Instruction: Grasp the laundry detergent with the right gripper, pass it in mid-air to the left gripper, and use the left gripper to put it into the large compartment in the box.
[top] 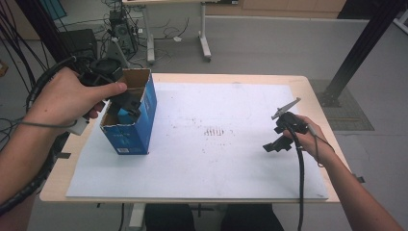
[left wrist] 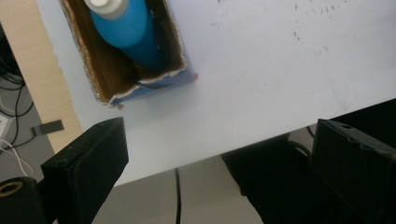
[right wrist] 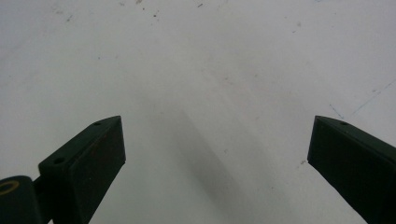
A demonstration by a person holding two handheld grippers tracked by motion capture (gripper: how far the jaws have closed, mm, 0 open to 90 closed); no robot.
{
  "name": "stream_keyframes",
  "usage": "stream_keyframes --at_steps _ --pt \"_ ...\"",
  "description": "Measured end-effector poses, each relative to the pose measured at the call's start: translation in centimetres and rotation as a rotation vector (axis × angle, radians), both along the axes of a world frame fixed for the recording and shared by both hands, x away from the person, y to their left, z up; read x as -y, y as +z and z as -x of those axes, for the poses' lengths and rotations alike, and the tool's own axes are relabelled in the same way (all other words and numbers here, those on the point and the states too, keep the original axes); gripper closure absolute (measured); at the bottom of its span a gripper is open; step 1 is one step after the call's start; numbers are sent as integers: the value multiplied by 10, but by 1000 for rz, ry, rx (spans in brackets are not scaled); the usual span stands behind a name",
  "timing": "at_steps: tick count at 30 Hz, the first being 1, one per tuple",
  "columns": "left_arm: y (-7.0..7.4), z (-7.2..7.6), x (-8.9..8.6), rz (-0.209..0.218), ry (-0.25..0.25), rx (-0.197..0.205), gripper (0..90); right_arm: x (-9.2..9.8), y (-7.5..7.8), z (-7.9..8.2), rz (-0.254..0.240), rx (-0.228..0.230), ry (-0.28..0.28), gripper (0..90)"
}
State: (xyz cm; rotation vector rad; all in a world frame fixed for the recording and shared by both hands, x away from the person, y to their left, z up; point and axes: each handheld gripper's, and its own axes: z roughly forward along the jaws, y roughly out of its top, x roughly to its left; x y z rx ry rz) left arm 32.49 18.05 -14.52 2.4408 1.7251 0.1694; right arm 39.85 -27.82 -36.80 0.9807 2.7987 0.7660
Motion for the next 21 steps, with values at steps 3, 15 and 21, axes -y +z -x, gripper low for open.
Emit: stream_keyframes --at_steps 3,15,21 --pt "-5 6 3 2 -10 1 47 0 0 -1 1 0 0 38" --pt "-22 18 8 7 -23 -11 47 -1 3 -2 1 6 4 37" --pt "-28 22 10 3 -34 -21 47 -2 2 -2 2 3 5 37"
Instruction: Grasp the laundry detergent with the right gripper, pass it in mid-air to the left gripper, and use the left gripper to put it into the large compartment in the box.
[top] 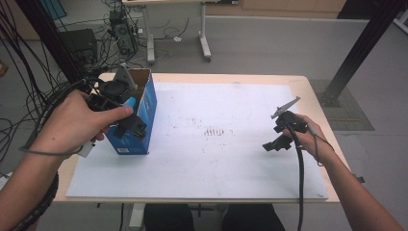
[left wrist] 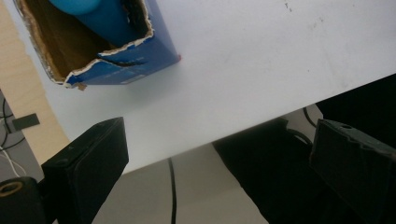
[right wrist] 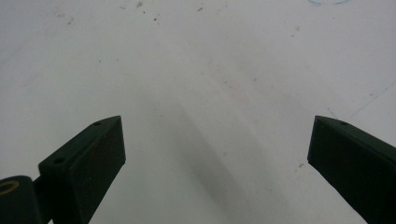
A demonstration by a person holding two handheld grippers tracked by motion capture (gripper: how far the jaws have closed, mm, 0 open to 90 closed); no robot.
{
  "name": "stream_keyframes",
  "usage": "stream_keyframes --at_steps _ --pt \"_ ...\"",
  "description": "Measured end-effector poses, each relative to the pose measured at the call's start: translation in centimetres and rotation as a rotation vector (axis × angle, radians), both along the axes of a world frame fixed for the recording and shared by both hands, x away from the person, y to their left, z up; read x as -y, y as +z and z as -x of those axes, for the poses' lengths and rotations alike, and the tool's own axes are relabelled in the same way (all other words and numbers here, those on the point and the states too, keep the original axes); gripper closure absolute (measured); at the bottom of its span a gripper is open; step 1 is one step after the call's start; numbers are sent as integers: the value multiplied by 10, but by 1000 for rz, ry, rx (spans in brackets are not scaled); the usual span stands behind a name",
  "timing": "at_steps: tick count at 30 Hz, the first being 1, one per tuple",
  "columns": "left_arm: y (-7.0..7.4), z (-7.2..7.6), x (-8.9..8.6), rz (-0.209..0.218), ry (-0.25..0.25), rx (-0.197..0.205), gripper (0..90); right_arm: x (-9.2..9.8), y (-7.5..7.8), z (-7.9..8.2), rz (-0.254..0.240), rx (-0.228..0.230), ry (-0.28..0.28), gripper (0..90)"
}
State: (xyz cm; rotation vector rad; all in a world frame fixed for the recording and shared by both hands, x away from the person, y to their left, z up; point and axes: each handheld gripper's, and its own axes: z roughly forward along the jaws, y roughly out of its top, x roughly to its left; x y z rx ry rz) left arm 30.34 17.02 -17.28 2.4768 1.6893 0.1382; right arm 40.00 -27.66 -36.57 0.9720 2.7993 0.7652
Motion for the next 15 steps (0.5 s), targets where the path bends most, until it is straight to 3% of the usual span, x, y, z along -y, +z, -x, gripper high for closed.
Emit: stream_keyframes --at_steps 15 --pt "-1 -1 2 -1 -2 -1 47 1 1 1 0 1 -1 37"
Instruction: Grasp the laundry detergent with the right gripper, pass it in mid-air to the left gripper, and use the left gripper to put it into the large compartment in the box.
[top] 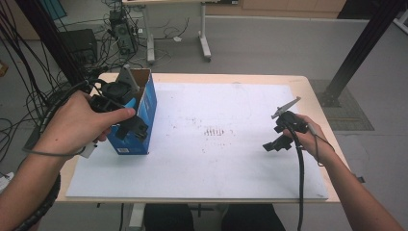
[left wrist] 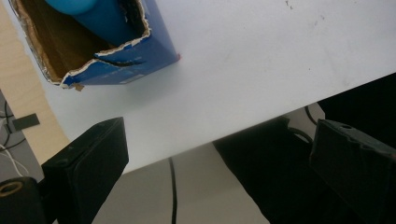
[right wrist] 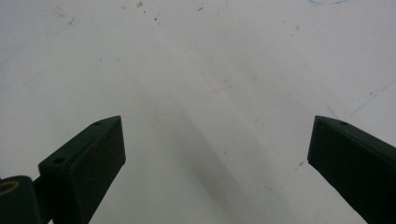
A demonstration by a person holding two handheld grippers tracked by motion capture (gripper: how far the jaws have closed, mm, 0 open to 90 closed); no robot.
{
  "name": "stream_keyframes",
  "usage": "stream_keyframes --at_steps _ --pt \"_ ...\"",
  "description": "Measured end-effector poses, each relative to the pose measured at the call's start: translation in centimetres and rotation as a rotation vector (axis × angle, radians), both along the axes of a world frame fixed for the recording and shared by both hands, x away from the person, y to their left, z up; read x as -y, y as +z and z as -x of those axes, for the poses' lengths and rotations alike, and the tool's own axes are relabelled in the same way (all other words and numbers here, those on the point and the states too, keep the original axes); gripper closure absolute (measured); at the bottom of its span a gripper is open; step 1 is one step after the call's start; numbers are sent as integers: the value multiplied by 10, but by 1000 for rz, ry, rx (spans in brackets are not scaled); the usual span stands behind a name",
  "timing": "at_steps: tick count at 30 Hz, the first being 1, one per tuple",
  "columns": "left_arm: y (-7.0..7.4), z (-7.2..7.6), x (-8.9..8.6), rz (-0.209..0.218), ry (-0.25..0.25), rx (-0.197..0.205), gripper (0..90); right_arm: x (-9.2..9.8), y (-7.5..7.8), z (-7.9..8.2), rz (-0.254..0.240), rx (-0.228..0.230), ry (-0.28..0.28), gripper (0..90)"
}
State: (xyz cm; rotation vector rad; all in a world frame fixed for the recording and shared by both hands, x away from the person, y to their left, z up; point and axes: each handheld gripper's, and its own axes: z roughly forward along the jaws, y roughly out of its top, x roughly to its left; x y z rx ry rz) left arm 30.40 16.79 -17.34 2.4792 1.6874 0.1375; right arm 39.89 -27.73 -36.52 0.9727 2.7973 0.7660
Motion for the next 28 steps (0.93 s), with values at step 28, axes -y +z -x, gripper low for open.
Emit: stream_keyframes --at_steps 28 --pt "-5 -1 3 1 -21 -23 47 -1 -1 0 -3 -3 -5 37"
